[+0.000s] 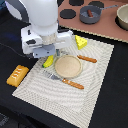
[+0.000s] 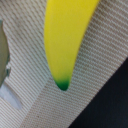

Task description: Interact with the objects in diverse but meaningful ways.

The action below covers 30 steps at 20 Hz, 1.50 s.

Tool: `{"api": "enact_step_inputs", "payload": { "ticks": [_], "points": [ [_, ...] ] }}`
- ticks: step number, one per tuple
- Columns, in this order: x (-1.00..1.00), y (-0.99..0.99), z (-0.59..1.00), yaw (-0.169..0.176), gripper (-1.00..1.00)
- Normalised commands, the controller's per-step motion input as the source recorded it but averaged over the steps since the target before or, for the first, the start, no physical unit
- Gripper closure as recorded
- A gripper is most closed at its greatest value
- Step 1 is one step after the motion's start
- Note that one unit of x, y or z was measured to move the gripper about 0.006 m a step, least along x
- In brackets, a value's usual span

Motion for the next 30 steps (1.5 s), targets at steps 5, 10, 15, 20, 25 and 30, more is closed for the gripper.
{"api": "enact_step_inputs", "payload": {
  "ticks": [5,10,15,20,25,30],
  "points": [
    [-0.03,0.01,-0.11,0.038,1.00],
    [-0.04,0.00,-0.10,0.046,1.00],
    [-0.03,0.00,-0.10,0.056,1.00],
    [-0.01,0.00,-0.12,0.063,1.00],
    [-0.04,0.00,-0.13,0.062,1.00],
    [-0.04,0.00,-0.07,0.057,1.00]
  ]
}}
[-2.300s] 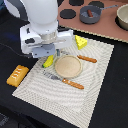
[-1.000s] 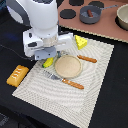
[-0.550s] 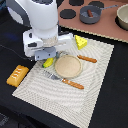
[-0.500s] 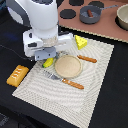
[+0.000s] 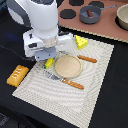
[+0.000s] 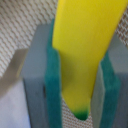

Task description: Interact with the objects in diverse but meaningful ways.

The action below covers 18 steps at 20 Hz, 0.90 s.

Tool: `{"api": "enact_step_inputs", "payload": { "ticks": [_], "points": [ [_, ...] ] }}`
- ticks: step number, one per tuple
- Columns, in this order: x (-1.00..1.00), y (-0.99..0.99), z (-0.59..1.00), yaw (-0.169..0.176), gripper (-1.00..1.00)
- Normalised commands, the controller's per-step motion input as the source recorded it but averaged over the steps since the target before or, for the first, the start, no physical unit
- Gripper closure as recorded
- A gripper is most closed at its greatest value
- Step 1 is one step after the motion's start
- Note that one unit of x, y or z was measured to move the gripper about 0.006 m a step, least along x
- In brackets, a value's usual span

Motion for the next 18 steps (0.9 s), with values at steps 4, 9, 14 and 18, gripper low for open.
{"api": "enact_step_inputs", "payload": {
  "ticks": [4,9,14,18],
  "points": [
    [-0.48,0.04,0.97,-0.003,1.00],
    [-0.61,0.10,1.00,-0.011,1.00],
    [-0.51,0.19,1.00,-0.004,1.00],
    [-0.29,0.27,0.95,0.000,1.00]
  ]
}}
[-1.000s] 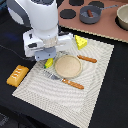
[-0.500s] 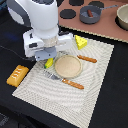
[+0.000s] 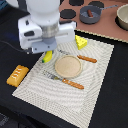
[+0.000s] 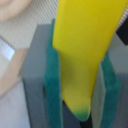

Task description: Interact with the objects in diverse but meaningful ways.

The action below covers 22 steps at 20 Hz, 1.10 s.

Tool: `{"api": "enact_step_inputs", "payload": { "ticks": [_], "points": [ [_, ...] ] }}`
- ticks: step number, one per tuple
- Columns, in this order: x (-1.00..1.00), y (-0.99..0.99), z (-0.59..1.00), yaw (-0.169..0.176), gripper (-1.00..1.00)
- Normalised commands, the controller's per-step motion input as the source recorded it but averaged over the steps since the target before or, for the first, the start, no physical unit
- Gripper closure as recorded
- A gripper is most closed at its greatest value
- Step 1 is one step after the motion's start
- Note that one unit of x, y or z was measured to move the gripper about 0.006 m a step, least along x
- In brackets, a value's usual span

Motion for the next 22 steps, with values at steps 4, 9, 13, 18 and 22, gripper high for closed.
{"api": "enact_step_inputs", "payload": {
  "ticks": [4,9,13,18,22],
  "points": [
    [-0.02,0.29,0.72,0.000,1.00],
    [0.28,0.18,0.34,0.000,1.00],
    [0.41,-0.17,0.05,0.000,1.00],
    [0.71,-0.53,0.00,0.006,1.00],
    [0.84,-0.62,0.04,0.000,1.00]
  ]
}}
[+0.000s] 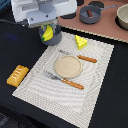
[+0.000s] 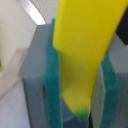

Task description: Interact with the objects in diverse but meaningful ways.

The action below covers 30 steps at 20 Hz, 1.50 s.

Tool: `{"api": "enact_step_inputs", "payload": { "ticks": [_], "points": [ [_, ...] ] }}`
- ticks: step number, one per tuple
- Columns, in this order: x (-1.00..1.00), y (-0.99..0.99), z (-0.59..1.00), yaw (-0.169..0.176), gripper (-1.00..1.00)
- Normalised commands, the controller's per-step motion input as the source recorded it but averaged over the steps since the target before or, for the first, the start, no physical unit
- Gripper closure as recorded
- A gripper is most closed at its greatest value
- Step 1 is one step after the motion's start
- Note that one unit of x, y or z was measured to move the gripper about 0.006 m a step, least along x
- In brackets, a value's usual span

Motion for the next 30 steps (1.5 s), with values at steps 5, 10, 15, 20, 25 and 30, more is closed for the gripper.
{"api": "enact_step_inputs", "payload": {
  "ticks": [5,10,15,20,25,30],
  "points": [
    [0.92,-0.50,0.12,0.000,1.00],
    [0.95,-0.04,0.08,-0.001,1.00],
    [0.83,0.23,-0.01,-0.003,1.00],
    [0.52,0.22,-0.17,0.000,1.00],
    [0.06,0.10,-0.30,0.000,1.00],
    [0.12,0.07,-0.29,0.000,1.00]
  ]
}}
